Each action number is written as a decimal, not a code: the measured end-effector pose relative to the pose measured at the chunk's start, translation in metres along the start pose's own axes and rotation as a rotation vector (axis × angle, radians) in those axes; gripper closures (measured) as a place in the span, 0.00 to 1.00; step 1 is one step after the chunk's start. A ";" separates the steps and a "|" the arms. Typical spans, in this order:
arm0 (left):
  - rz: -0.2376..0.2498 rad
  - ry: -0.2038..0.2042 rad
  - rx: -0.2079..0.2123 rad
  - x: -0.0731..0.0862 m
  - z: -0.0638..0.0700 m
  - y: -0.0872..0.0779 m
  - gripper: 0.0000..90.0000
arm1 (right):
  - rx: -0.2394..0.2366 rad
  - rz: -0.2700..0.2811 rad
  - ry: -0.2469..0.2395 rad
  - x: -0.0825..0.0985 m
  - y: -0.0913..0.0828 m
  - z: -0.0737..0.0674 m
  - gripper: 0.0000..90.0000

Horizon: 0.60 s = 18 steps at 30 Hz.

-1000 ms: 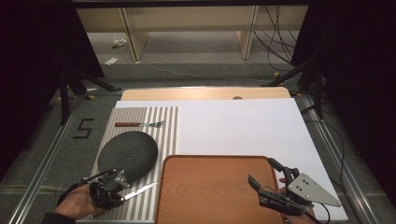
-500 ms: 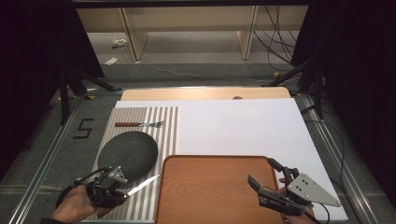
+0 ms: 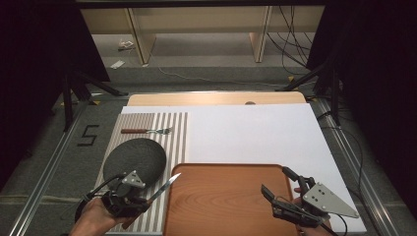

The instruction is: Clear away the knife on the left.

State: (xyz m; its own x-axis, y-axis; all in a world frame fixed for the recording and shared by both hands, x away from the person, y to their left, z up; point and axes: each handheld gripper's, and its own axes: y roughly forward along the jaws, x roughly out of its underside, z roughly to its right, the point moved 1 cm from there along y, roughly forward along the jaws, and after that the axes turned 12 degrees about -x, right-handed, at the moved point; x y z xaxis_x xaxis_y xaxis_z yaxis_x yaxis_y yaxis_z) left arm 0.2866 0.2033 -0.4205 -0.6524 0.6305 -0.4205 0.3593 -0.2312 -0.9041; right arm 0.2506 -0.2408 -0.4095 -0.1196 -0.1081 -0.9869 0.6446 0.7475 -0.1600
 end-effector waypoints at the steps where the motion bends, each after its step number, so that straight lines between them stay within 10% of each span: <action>1: 0.005 -0.001 0.001 -0.002 0.002 0.000 0.86 | 0.000 0.000 0.000 0.000 0.000 0.000 0.21; 18: 0.051 0.017 0.024 -0.033 0.025 0.011 0.86 | -0.001 0.003 0.001 0.000 0.000 0.000 0.21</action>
State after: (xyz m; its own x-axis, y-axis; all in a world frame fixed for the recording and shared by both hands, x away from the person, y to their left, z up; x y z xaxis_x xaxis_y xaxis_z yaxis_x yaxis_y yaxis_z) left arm 0.2948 0.1615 -0.4187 -0.6223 0.6299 -0.4647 0.3753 -0.2808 -0.8833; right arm 0.2507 -0.2408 -0.4095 -0.1183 -0.1054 -0.9874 0.6441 0.7487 -0.1571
